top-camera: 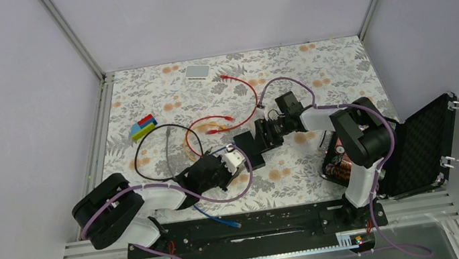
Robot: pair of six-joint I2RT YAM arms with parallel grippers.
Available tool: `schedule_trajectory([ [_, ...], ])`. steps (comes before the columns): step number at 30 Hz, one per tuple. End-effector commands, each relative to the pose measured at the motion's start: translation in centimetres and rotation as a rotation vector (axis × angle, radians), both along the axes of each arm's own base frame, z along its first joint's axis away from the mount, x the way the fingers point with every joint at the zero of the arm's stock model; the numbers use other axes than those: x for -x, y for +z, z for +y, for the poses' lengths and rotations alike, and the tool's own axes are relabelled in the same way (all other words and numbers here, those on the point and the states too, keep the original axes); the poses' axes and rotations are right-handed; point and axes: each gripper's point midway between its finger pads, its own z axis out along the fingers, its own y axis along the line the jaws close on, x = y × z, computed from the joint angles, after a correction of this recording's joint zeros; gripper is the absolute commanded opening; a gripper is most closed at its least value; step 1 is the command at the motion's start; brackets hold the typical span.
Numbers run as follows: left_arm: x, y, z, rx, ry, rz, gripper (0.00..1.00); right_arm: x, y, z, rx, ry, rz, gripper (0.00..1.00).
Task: Insert the plug into the switch port
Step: Insert the connector into the switch port.
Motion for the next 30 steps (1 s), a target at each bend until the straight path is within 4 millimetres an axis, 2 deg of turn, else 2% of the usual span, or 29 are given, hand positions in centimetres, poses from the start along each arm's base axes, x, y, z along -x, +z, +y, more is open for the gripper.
schedule_trajectory([
  [1, -0.4, 2.3, -1.6, 0.075, -0.062, -0.078, 0.00, 0.2, 0.1, -0.3, 0.008, 0.010, 0.013, 0.64],
  [18, -1.4, 2.3, -2.0, 0.085, -0.081, -0.115, 0.00, 0.9, -0.3, 0.1, -0.029, 0.028, 0.042, 0.63],
  [24, -1.0, 1.8, -2.6, 0.109, -0.116, -0.113, 0.00, 1.7, -0.2, 0.3, -0.056, 0.039, 0.086, 0.63],
  [30, -0.2, 2.3, -3.0, 0.151, -0.173, -0.115, 0.00, 1.9, -0.2, 0.2, -0.052, 0.048, 0.104, 0.63],
])
